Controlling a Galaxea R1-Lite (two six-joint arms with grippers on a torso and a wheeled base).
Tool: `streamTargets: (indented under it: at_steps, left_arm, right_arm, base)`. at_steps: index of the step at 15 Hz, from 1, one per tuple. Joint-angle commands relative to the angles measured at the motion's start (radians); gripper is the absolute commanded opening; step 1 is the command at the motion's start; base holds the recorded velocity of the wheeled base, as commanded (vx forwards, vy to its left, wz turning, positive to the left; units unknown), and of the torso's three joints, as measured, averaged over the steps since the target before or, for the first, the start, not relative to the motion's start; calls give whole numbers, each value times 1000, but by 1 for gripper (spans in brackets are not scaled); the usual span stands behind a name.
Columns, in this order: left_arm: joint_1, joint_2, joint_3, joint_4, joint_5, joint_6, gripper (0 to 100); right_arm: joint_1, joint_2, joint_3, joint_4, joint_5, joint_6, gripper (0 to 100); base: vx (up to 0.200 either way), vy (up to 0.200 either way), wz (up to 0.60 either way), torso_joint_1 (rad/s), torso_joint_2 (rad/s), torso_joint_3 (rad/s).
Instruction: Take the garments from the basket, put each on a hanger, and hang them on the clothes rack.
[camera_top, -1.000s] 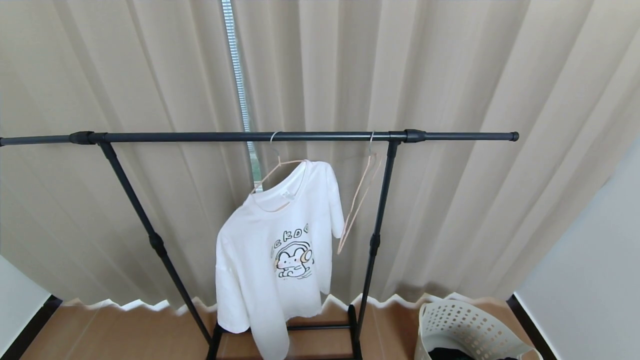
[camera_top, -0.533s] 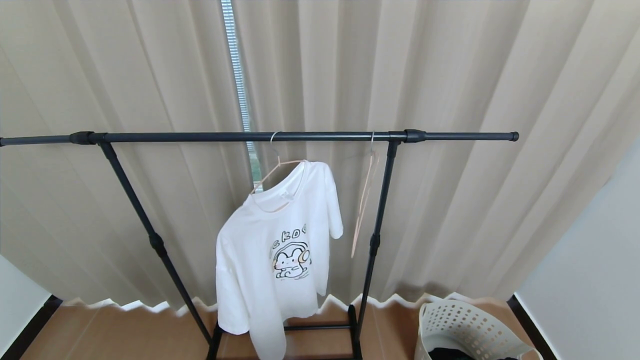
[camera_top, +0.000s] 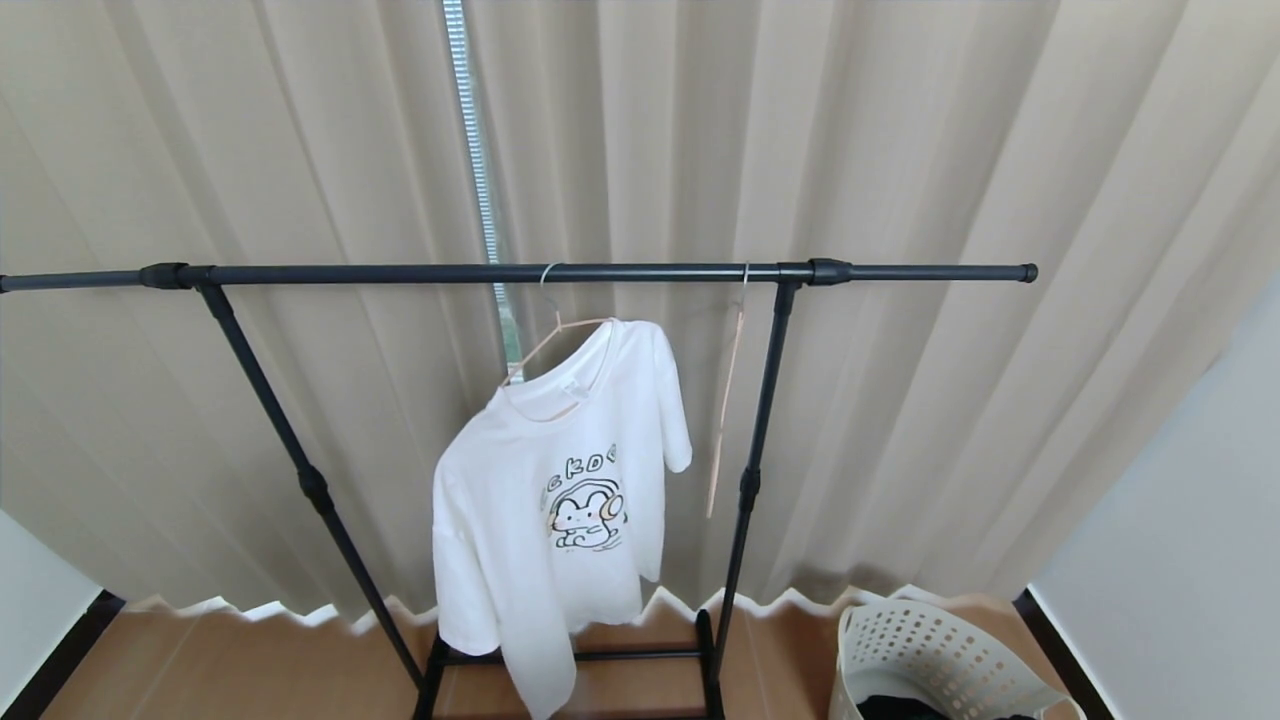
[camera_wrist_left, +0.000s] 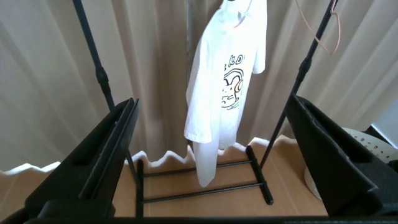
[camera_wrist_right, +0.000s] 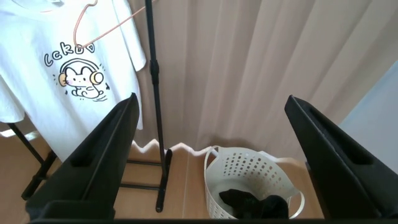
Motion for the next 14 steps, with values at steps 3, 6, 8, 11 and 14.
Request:
streamTargets:
  at_steps: [3,6,8,11,14]
  left_arm:
    - [0,1,0,0,-2,1,100]
    - [0,1,0,0,-2,1,100]
    - [0,1,0,0,-2,1,100]
    - [0,1,0,0,-2,1,100]
    - [0,1,0,0,-2,1,100]
  right_arm:
    - [0,2,0,0,2,2,100]
    - [0,2,2,0,2,2,100]
    - [0,2,2,-2,2,2,100]
    - [0,2,3,-5,1,2,100]
    - [0,2,3,-6,2,2,100]
  base:
    - [0,0,0,-95,206,119]
    - [0,0,0,-145,323,172]
    - [0,0,0,-149,334,186]
    - [0,0,0,-150,341,186]
    - [0,0,0,-152,344,190]
